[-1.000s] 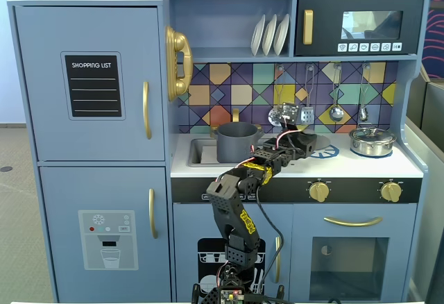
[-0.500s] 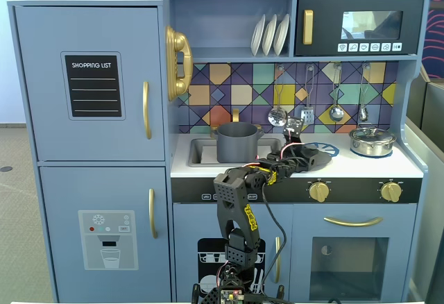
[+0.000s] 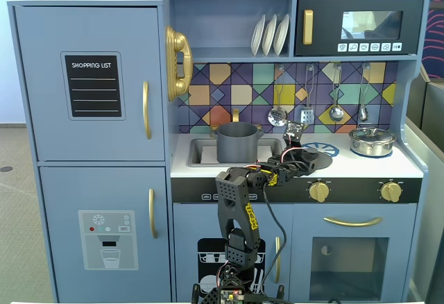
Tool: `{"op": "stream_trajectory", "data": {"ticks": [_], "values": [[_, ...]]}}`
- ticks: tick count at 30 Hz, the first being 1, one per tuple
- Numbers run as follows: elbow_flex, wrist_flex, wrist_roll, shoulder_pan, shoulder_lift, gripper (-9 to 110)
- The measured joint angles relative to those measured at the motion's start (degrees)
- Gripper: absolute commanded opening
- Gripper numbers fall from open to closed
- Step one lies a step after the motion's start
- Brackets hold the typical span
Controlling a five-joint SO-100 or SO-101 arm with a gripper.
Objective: Take off the lid from the gray recipient and place it on the counter
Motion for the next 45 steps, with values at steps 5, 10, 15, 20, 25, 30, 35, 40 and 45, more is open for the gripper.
{"op": "stream_trajectory", "data": {"ticks": [5, 10, 15, 20, 25, 30, 35, 40, 45], "values": [[2.2, -0.35, 0.09, 1.32, 1.93, 39], [2.99, 0.35, 0.18, 2.72, 3.16, 39], [3.08, 0.44, 0.18, 2.9, 3.78, 35], [2.64, 0.53, -0.18, 2.99, 6.06, 33], [-0.44, 6.5, 0.7, 0.26, 13.97, 28], [-4.39, 28.39, 2.9, -2.29, 29.36, 5], [-12.3, 67.15, 7.65, -13.18, 44.82, 0], [-4.31, 97.56, 9.32, -25.58, 52.56, 0], [14.68, 94.31, 9.76, -32.7, 57.74, 0]]}}
